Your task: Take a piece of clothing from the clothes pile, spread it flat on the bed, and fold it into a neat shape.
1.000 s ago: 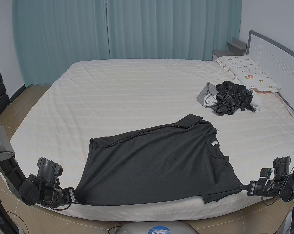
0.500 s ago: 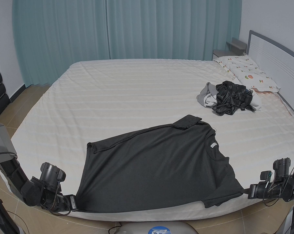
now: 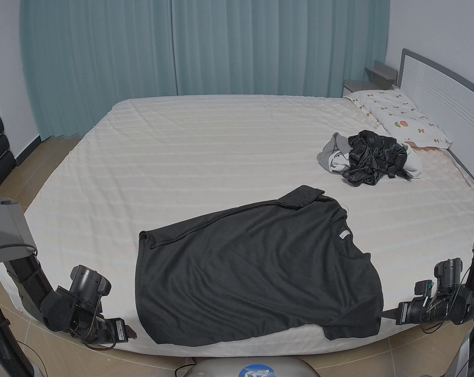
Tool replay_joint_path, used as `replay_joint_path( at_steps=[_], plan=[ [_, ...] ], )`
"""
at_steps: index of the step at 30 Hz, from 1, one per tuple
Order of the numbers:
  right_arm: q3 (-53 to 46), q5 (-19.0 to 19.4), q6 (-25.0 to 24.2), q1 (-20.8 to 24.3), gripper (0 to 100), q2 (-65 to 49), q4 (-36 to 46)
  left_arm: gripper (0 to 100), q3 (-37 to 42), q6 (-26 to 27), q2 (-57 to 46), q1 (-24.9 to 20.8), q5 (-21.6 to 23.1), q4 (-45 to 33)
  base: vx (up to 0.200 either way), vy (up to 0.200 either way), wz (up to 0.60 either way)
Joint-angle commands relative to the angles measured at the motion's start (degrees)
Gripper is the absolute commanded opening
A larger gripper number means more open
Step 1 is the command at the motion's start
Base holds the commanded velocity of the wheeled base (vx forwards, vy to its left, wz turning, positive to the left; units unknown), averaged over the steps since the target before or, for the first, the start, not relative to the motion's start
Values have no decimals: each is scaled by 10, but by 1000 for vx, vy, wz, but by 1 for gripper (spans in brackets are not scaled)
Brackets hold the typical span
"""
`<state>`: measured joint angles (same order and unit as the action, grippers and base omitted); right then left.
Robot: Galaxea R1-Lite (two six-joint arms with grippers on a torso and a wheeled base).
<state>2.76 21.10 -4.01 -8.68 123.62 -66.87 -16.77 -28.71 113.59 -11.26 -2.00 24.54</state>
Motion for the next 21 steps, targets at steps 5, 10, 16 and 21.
replay_joint_path(
  at_steps=[5, 10, 16, 21],
  plan=[
    [45, 3, -36, 2, 100, -11, -20, 100, -23, -13, -14, 19, 9, 19, 0, 0, 0],
    [81, 2, -96, 33, 100, 11, -22, 100, -24, -64, -2, 20, 51, 106, 0, 0, 0],
    [96, 2, -157, 49, 100, 28, -30, 100, -51, -108, 60, 26, 63, 185, 0, 0, 0],
    [88, 3, -160, 48, 100, 44, -61, 100, -91, -111, 97, 26, 63, 231, 0, 0, 0]
  ],
)
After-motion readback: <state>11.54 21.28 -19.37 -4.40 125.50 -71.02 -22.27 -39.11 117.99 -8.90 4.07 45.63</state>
